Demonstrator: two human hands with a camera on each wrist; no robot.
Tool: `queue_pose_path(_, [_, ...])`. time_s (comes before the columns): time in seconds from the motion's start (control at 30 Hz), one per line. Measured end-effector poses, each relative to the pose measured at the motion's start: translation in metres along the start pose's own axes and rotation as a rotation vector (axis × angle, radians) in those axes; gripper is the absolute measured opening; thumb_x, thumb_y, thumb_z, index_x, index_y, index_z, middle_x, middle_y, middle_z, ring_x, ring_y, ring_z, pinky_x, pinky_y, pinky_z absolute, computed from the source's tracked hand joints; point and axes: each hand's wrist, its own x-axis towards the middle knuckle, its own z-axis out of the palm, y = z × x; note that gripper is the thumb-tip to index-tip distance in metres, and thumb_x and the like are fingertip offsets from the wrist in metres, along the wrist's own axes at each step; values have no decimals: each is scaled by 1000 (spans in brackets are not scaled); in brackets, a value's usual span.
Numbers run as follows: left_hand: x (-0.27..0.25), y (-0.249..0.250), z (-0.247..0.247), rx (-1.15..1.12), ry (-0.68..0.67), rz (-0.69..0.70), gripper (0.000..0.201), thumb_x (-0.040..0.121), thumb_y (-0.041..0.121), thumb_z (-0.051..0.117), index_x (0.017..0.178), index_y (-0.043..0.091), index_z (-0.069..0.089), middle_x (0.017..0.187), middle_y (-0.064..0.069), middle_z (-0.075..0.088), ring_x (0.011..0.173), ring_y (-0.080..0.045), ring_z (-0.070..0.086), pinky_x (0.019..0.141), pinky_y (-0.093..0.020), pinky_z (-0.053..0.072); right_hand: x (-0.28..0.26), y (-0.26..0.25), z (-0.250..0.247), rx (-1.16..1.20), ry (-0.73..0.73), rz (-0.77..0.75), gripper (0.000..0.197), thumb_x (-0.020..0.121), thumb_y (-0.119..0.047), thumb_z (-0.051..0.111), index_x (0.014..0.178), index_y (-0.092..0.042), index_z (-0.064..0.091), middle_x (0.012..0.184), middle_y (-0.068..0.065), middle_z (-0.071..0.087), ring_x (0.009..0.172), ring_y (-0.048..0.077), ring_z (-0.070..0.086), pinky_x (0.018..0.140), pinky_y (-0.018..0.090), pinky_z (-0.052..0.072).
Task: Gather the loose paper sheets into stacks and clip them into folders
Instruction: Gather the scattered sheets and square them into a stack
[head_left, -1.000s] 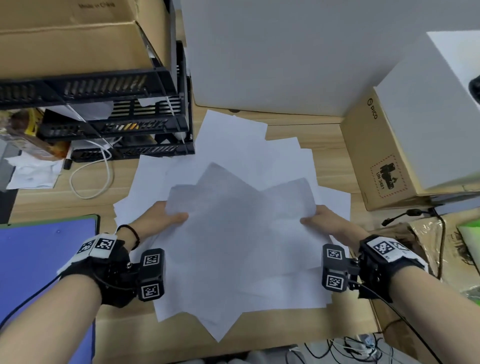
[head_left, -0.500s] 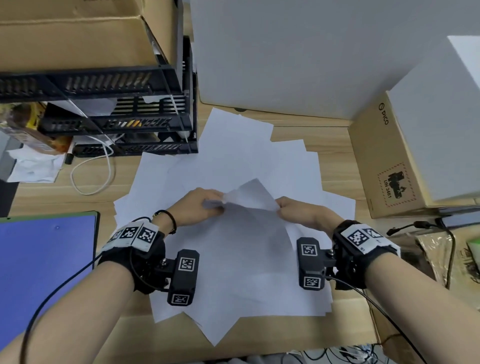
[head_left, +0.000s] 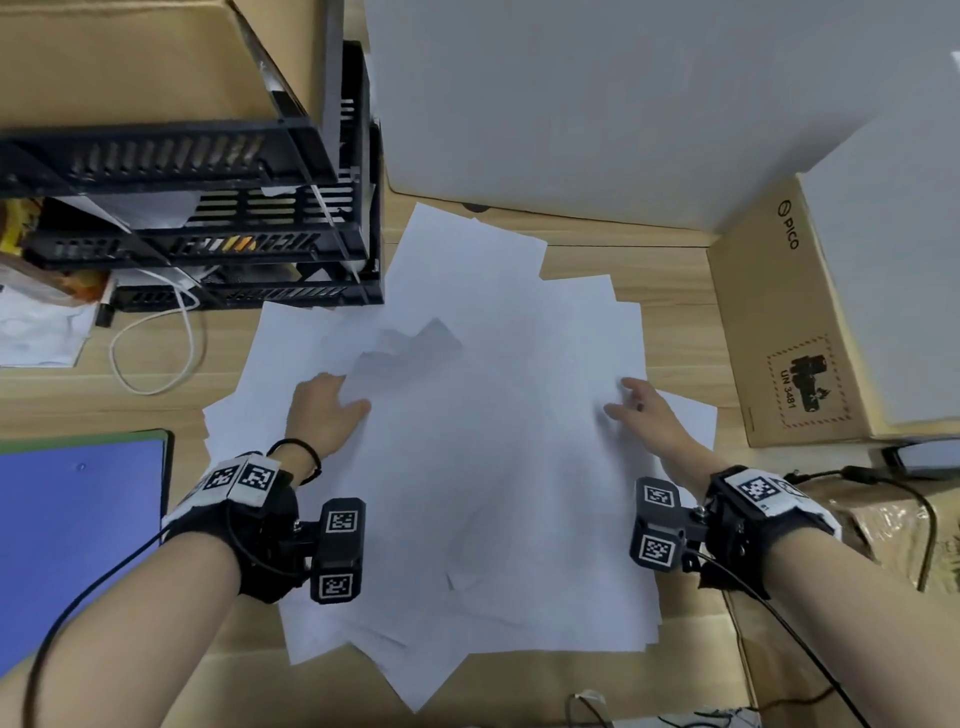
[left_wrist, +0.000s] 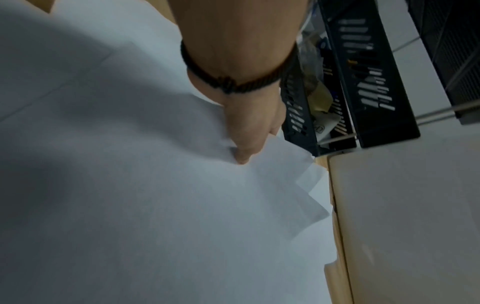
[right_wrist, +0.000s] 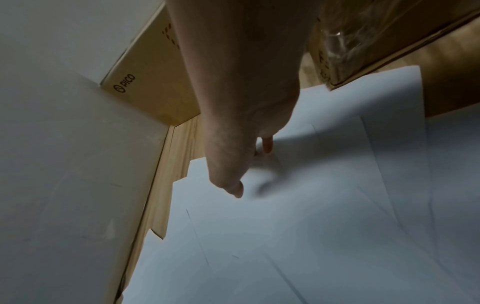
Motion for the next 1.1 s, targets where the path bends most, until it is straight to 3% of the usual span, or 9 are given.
queue_pose_path(0.1, [10,2,4,44,-8,8,36,82,21,70,113,2,68,137,-15,49,130,-31,42,109,-35,33,0,-9,13,-10,20,-78,59,93,-22,63,145,-14,37,146,9,40,132,24,42,103,34,38])
queue_pose_path(0.2, [20,10,9,63,-15,18,38,83,28,70,113,5,68,144,-12,42,134,-30,35,113,-35,26,1,-22,31,1,-42,-117,62,89,-25,67,142,-13,39,141,8,44,121,23,50,104,39,43])
queue_pose_path(0.27, [20,24,12,30,-32,35,18,82,30,68,82,12,72,106,-9,62,105,-29,52,91,-22,39,3,-26,44,12,-109,-108,64,87,-24,70,141,-10,39,137,9,46,105,23,56,93,39,50])
queue_pose_path(0.37, [17,38,20,22,-86,113,32,77,32,62,53,12,54,60,0,47,64,-21,46,61,-27,35,1,-31,57,1,-200,-70,53,88,-24,70,132,-15,42,103,3,56,72,19,58,63,27,49])
queue_pose_path(0.5, [17,43,31,14,-156,161,23,85,26,67,87,4,69,92,-4,58,87,-19,52,77,-34,42,1,-31,56,28,-272,-28,30,89,-21,68,117,-14,57,93,-1,65,72,13,61,52,13,44])
queue_pose_path(0.63, [20,53,28,-204,-346,162,19,88,28,65,82,11,69,78,4,64,69,-10,59,65,-26,44,0,-27,50,168,-301,-8,24,89,-16,67,113,-11,65,108,6,71,93,22,70,78,32,57])
queue_pose_path(0.83, [36,65,20,-309,-197,130,13,91,28,61,103,22,62,100,5,64,89,-13,61,77,-25,48,8,-16,32,368,-120,-18,38,84,-31,73,116,-14,62,111,6,71,95,23,70,75,33,56])
queue_pose_path(1.0, [38,63,19,-245,-381,129,10,91,28,61,101,24,61,95,12,64,90,-13,62,75,-22,49,3,-10,32,285,-267,14,28,89,-12,67,116,-17,62,94,-2,71,74,9,70,53,15,48])
queue_pose_path(1.1, [36,57,18,-247,-357,128,22,93,28,58,114,22,61,107,5,65,97,-16,62,84,-28,50,-2,-9,36,273,-300,3,31,89,-8,66,117,-20,60,100,-3,69,90,15,66,60,18,50])
